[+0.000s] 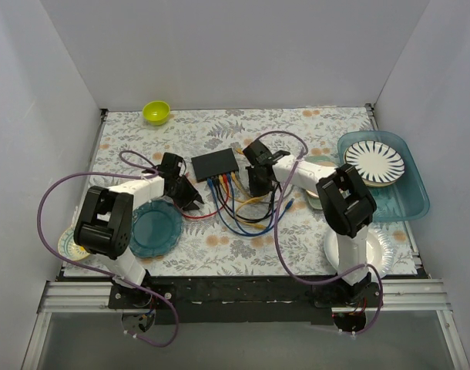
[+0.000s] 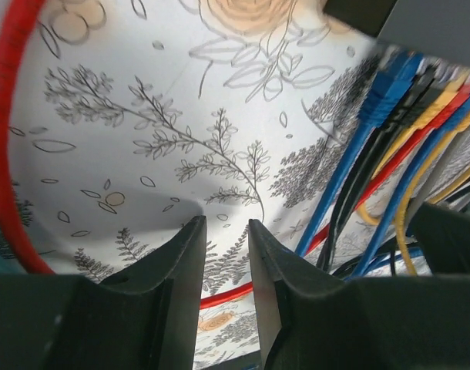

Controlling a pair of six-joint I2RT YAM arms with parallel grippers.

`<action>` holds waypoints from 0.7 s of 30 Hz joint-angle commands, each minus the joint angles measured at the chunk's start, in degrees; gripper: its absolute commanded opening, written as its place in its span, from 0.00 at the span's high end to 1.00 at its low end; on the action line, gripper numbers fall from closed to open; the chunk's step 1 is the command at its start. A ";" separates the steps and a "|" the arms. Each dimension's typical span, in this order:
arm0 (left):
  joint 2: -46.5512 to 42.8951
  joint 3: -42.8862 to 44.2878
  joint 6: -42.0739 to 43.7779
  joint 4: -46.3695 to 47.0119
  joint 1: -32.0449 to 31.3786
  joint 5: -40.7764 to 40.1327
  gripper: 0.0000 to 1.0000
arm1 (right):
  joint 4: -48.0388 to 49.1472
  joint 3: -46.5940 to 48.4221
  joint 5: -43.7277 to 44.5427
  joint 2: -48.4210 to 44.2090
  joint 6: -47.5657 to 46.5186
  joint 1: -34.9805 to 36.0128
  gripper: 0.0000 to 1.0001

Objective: Pull the plug from the switch port

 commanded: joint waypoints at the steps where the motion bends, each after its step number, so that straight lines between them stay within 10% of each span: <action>1: -0.16 -1.95 1.24 0.84 -1.67 1.03 0.72 | 0.92 -8.26 -2.46 -3.02 0.86 8.10 0.99; 15: -2.63 -3.36 2.21 0.49 -8.35 0.94 0.71 | 6.55 -29.10 -4.31 -19.98 11.15 18.05 0.99; 21: -6.48 -1.70 0.01 -0.82 -9.23 -6.87 0.70 | 2.34 -21.74 4.74 -22.80 6.32 14.98 0.96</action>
